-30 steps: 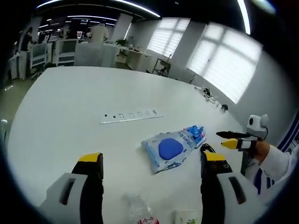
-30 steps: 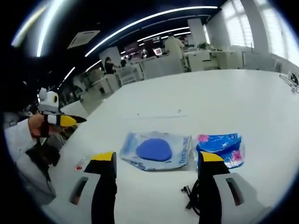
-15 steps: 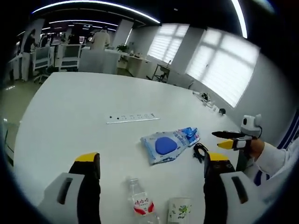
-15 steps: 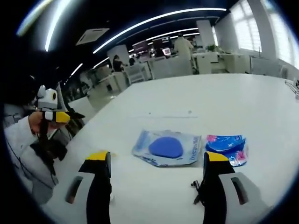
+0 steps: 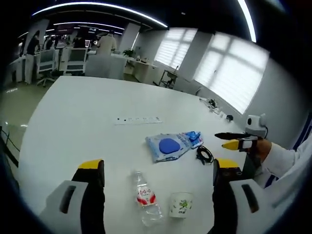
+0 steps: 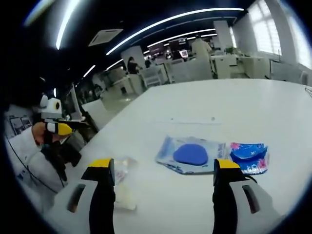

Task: Arrange the tabletop items into an orderly group along one side of the table until the central work area is clear of visible clutter.

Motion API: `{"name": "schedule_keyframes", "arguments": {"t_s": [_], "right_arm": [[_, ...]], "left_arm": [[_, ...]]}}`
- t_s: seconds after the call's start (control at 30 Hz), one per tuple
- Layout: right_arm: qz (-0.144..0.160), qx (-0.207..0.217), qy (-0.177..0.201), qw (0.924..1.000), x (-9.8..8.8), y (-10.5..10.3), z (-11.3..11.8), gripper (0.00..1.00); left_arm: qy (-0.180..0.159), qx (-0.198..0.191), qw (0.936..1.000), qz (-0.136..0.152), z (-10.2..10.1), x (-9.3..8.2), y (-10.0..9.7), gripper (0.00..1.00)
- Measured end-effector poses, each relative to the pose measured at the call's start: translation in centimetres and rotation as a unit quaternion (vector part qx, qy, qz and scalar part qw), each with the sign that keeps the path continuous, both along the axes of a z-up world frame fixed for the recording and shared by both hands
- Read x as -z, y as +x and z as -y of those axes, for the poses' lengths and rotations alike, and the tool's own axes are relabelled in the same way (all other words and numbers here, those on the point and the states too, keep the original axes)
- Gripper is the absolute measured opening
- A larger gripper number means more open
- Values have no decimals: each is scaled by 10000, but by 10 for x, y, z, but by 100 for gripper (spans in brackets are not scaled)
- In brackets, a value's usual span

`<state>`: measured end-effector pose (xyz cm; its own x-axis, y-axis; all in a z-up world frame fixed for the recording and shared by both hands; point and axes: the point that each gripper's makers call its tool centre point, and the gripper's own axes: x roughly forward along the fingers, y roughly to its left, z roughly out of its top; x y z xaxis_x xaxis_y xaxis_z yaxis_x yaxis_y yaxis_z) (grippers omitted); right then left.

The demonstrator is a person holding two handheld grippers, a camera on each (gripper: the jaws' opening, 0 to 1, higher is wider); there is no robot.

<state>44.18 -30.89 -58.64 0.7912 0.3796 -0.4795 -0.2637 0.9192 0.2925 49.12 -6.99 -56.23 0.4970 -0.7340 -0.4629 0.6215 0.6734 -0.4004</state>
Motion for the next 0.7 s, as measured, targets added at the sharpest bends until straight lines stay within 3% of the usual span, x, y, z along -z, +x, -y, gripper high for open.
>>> {"name": "schedule_keyframes", "arguments": {"t_s": [0.27,0.37,0.57,0.7], "right_arm": [[-110,-342,44,9993,5,-2,-31,84],[-215,-479,297,9982,7,-3,-48,83],[-320,-730,336,9963,15,-1,-71,82],[-589,-949,636,9917,25,-2,-93,81]], "left_arm": [[-103,-98,9999,-29,-18,-4,-22,95],[-91,-115,9999,-76,-27,-2,-30,94],[-121,-158,9997,-120,-38,0,-41,93],[-193,-178,9995,-157,-42,0,-47,94]]}}
